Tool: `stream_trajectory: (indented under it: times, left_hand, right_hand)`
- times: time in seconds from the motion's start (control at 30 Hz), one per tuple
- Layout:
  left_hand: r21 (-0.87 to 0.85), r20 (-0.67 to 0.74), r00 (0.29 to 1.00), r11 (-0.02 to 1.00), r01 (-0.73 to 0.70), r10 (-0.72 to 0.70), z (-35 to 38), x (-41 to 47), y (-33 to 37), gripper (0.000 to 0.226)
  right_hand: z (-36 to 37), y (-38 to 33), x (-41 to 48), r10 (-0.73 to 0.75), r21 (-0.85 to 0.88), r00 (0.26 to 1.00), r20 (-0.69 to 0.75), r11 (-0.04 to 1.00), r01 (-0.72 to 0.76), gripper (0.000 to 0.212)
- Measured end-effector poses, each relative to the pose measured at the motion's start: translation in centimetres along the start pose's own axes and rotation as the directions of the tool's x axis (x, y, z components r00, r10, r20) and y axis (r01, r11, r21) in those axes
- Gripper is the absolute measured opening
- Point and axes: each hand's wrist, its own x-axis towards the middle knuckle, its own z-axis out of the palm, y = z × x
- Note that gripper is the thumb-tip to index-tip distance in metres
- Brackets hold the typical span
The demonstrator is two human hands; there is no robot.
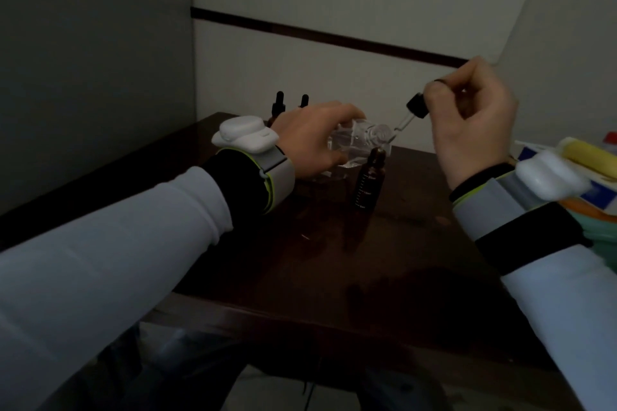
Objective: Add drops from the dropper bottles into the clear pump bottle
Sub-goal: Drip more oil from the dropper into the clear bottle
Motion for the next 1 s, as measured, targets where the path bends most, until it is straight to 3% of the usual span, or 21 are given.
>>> stream_trajectory:
  times: [0.3, 0.6, 0.7, 0.9, 1.0]
  left_hand:
    - [-0.012, -0.023, 1.000, 1.000, -0.010, 0.010, -0.09, -0.17, -0.03, 0.053]
    - [0.001, -0.016, 1.000, 1.000, 0.000, 0.000, -0.05, -0.11, -0.10, 0.054]
    - [0.000, -0.010, 1.000, 1.000, 0.005, -0.005, -0.08, -0.07, -0.10, 0.054]
    - [-0.008, -0.011, 1.000, 1.000, 0.004, -0.005, 0.01, -0.06, -0.22, 0.053]
    - [-0.016, -0.021, 1.000, 1.000, -0.002, 0.001, 0.06, -0.02, -0.23, 0.053]
  right_hand:
    - [0.36, 0.59, -0.30, 0.045, -0.046, 0.991, 0.128, 0.998, -0.040, 0.024]
    - [0.39, 0.41, -0.38, 0.057, -0.043, 0.987, 0.148, 0.998, -0.051, 0.023]
    - [0.33, 0.31, -0.36, 0.036, -0.042, 0.993, 0.115, 0.999, -0.031, 0.023]
    - [-0.25, -0.08, 0.19, -0.018, 0.044, 0.996, -0.089, 0.999, 0.022, 0.021]
    - [-0.01, 0.14, 0.02, 0.002, 0.039, 0.998, -0.056, 0.999, 0.000, 0.022]
